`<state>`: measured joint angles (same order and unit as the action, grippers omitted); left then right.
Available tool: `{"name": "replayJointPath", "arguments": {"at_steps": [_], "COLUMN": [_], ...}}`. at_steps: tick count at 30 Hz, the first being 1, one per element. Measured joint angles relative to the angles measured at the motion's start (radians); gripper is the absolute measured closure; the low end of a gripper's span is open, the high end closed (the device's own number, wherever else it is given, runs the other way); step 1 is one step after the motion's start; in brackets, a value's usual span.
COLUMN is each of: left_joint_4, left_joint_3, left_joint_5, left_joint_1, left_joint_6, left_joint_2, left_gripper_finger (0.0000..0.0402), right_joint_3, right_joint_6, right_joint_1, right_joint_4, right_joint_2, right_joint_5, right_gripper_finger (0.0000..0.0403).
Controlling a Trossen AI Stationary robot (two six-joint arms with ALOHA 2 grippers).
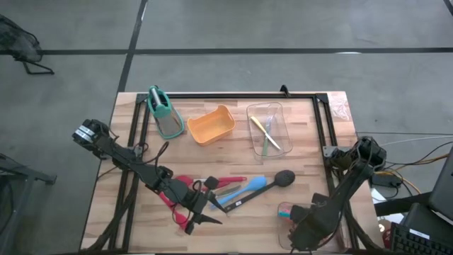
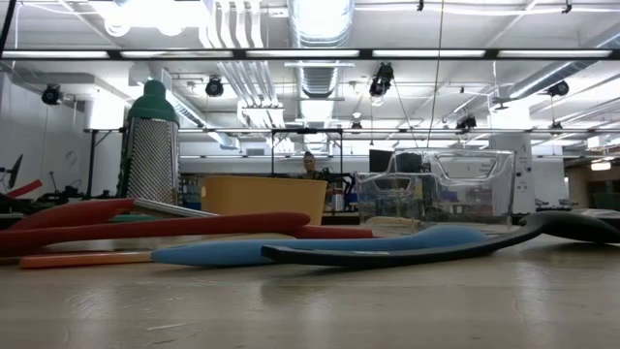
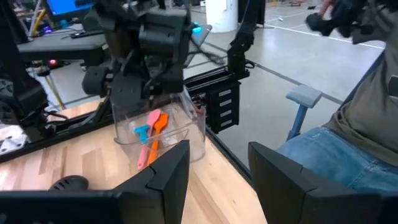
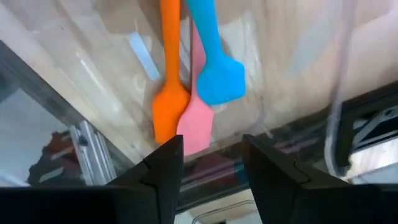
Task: Pick & Place Kitchen Items
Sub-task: Put the red spatula into the bottom transparent bin
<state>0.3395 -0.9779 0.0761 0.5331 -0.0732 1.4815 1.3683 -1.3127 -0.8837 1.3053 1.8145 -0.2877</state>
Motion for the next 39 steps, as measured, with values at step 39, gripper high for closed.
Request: {"name": "replayJointPath", "arguments": {"at_steps": [39], "left_joint_4": [-0.347], "left_joint_3": [0.003], "left_joint_5": [0.004], "left_joint_1": [0.009], "left_joint_6": [0.236], "left_joint_2": [-0.006], "left_gripper_finger": [0.0232], "right_joint_3": [0.007], "right_joint_6": [0.900], "right_joint_1": [0.203], "right_joint_4": [-0.577], "right_joint_2": [0.000], "right_joint_5": [0.946], "right_gripper_finger": [0.0394]}}
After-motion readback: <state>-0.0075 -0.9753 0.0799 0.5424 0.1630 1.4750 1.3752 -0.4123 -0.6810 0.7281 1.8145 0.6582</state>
